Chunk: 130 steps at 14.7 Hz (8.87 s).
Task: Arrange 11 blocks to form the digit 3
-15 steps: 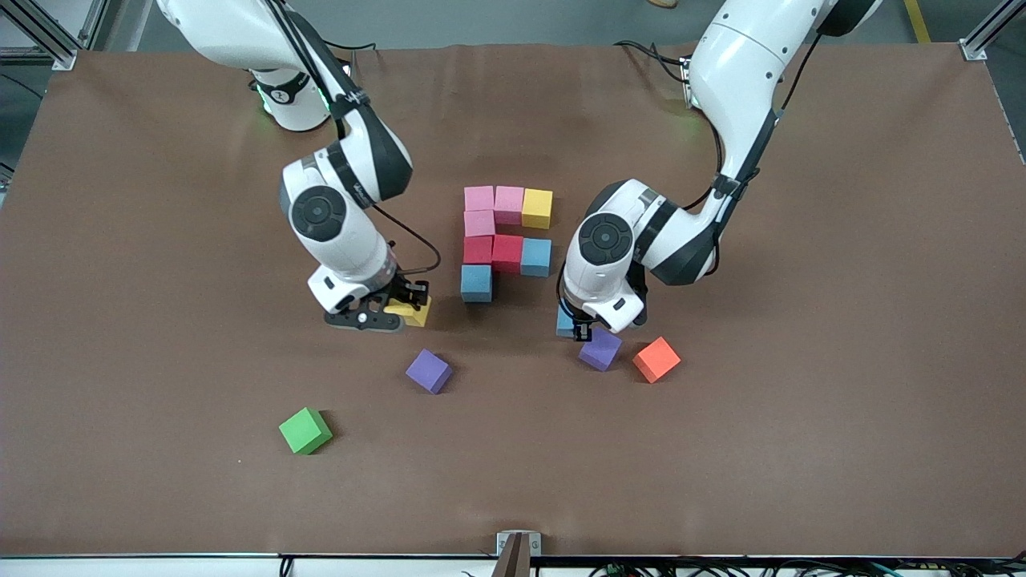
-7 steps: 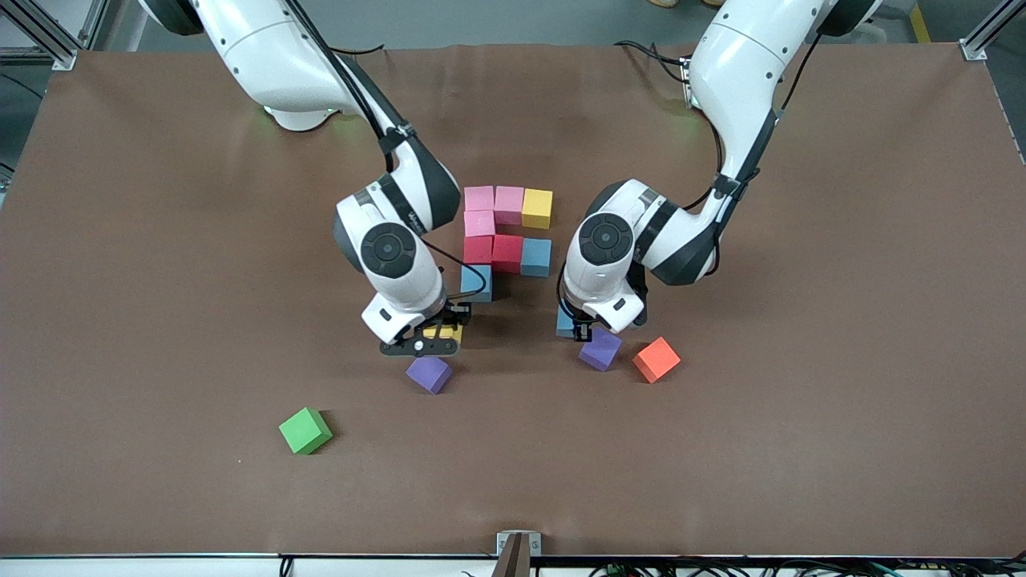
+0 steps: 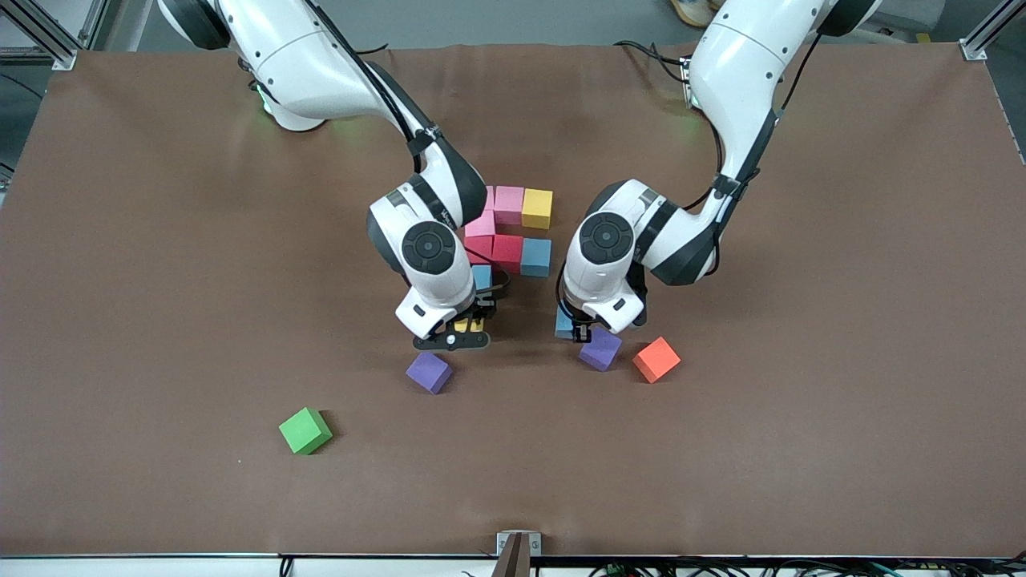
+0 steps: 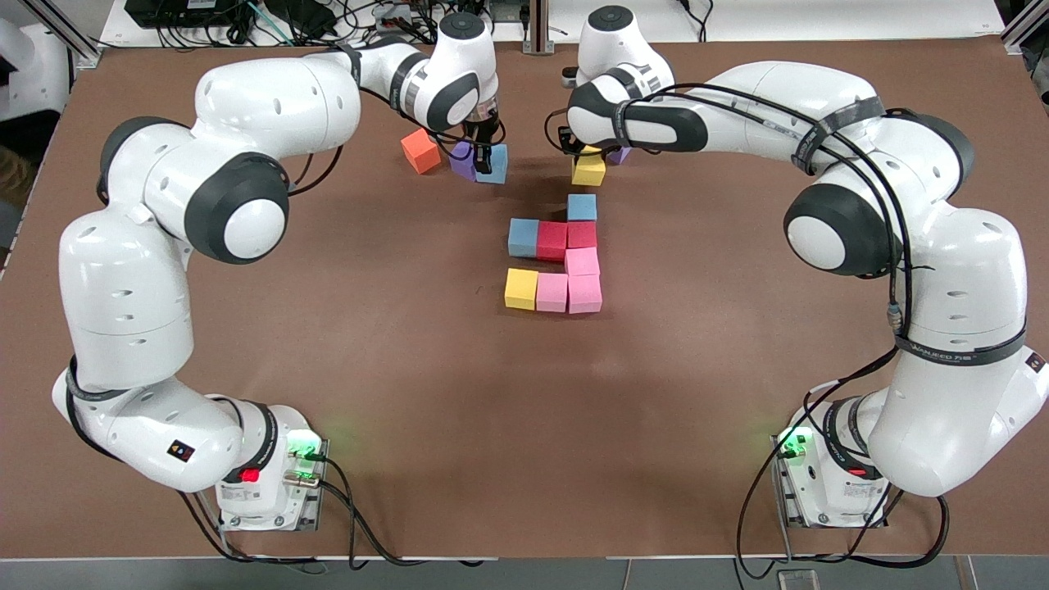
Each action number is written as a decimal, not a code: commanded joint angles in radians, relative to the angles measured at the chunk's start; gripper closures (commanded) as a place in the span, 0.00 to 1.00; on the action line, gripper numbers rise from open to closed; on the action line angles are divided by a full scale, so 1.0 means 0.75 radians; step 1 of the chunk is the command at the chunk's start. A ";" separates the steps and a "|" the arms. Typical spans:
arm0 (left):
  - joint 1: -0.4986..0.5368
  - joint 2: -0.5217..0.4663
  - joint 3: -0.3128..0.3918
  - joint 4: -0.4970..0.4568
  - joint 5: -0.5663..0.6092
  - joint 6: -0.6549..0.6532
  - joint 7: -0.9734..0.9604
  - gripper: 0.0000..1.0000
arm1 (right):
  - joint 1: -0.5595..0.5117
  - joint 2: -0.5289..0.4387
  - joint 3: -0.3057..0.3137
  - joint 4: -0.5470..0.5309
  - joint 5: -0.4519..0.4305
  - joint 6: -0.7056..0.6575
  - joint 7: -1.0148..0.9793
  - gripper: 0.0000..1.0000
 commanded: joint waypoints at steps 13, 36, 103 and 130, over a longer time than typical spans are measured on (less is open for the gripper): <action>-0.003 0.006 -0.001 0.005 -0.002 0.014 -0.001 0.71 | 0.043 0.151 -0.013 0.171 -0.033 -0.105 0.099 1.00; 0.002 0.006 0.003 0.005 -0.002 0.016 0.003 0.72 | 0.055 0.164 -0.011 0.182 -0.041 -0.136 0.115 1.00; 0.002 0.018 0.003 0.007 0.008 0.032 0.001 0.71 | 0.061 0.176 -0.009 0.182 -0.024 -0.140 0.125 1.00; -0.007 0.065 0.005 0.072 0.010 0.047 -0.013 0.71 | 0.039 0.157 -0.007 0.194 -0.029 -0.203 0.099 0.00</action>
